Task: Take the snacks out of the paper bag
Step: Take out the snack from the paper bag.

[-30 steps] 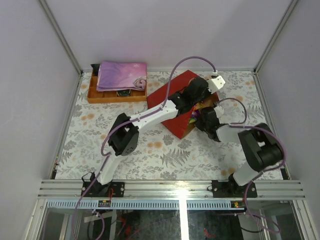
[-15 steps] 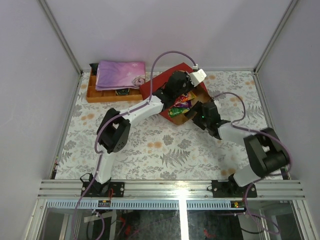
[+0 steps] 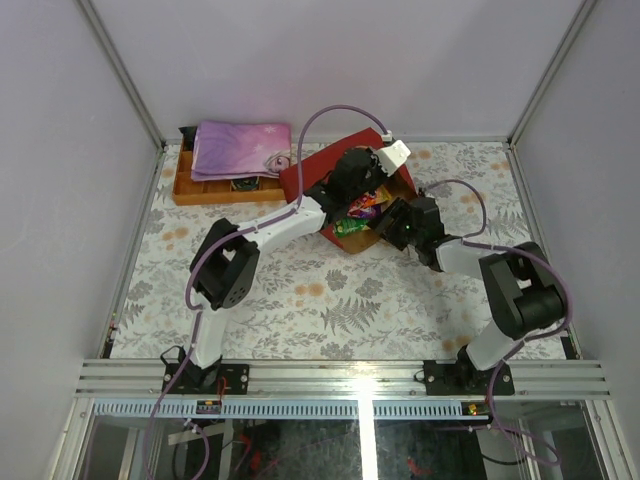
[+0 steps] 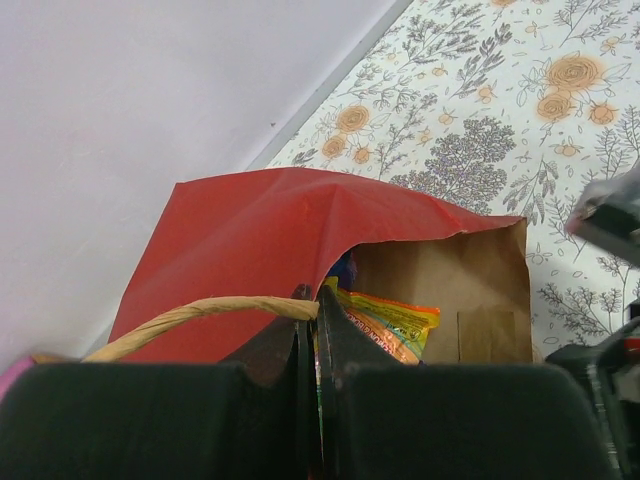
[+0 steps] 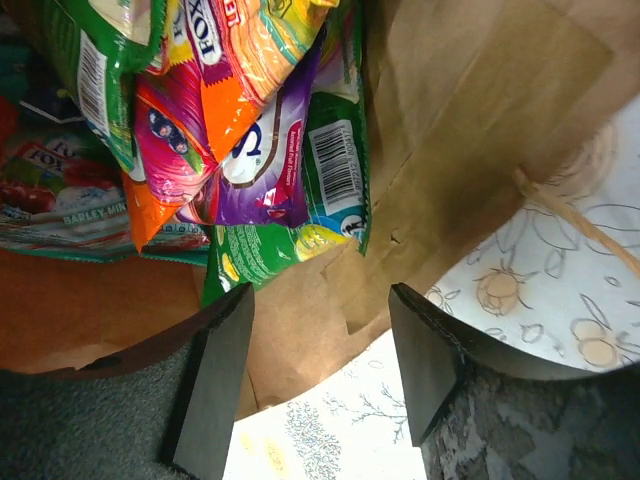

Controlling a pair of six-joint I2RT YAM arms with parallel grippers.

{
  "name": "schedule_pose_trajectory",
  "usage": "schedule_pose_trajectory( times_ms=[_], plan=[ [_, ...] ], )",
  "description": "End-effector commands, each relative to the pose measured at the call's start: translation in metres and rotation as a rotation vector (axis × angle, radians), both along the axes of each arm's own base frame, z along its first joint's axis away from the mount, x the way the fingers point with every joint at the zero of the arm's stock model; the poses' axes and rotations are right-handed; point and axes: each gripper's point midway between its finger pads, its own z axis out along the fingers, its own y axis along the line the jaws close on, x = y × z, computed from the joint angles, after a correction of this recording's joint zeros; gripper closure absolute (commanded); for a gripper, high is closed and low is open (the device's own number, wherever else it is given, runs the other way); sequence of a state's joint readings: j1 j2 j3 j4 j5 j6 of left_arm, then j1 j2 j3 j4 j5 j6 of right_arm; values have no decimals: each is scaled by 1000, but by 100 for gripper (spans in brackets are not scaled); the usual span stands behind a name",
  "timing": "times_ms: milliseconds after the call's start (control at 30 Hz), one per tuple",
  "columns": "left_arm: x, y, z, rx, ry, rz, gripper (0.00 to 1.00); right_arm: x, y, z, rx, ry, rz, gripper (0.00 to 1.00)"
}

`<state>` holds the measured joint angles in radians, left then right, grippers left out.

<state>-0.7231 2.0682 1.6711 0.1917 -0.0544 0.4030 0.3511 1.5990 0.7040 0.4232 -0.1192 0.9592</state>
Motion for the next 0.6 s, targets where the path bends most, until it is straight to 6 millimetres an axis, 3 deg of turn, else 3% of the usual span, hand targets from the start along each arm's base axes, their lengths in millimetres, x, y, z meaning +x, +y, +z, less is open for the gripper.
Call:
schedule_pose_trajectory(
  times_ms=[0, 233, 400, 567],
  plan=[
    [8, 3, 20, -77, -48, 65, 100, 24, 27, 27, 102, -91, 78, 37],
    [8, 1, 16, -75, -31, 64, 100, 46, 41, -10, 97, -35, 110, 44],
    [6, 0, 13, -70, -15, 59, 100, 56, 44, -14, 119, -47, 99, 73],
    [5, 0, 6, -57, -3, 62, 100, 45, 39, -4, 93, -58, 106, 98]
  ],
)
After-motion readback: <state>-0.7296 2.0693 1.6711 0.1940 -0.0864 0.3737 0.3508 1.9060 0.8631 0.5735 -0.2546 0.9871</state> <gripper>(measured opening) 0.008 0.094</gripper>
